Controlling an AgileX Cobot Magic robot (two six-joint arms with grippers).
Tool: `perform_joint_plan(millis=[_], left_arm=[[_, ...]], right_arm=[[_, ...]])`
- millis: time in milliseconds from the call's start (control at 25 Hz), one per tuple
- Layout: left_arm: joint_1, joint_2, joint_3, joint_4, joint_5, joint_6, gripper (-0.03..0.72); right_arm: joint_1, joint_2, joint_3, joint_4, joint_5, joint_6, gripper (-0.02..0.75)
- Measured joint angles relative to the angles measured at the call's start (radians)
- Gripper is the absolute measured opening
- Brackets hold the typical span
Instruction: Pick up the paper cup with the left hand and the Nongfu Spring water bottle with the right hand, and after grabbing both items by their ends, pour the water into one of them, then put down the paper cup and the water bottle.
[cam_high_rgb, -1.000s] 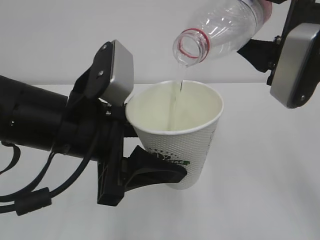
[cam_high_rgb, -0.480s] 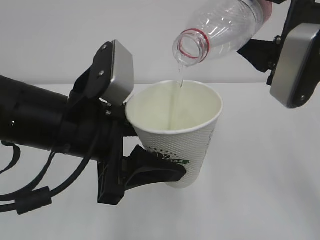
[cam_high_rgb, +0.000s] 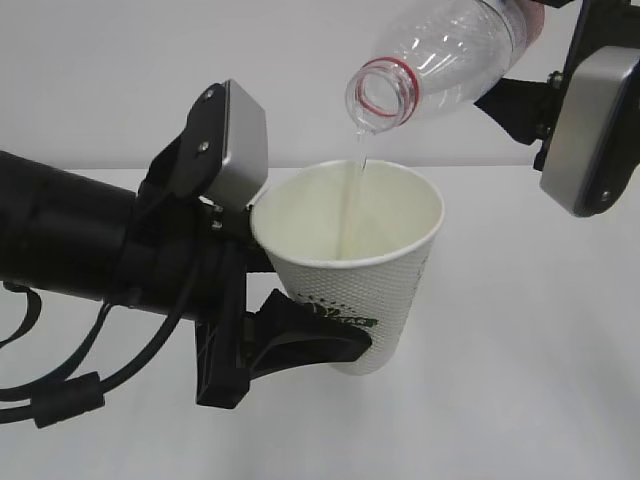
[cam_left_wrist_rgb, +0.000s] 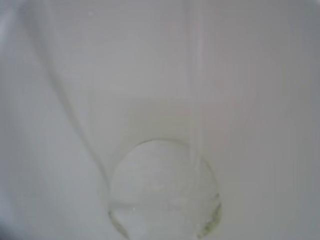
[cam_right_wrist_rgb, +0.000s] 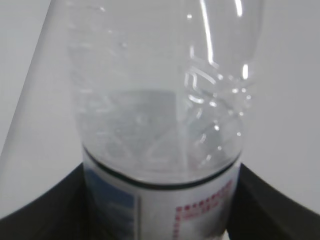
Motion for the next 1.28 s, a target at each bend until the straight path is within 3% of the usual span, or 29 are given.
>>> perform_joint_plan(millis=[320, 1280], left_arm=[[0.0, 0.0, 0.0, 0.048, -0.004, 0.0, 0.492], [0.0, 0.0, 0.0, 0.054, -0.01, 0.0, 0.492]], right_arm=[[0.0, 0.0, 0.0, 0.0, 0.0, 0.0, 0.512], [0.0, 0.0, 0.0, 0.0, 0.0, -0.02, 0.512]])
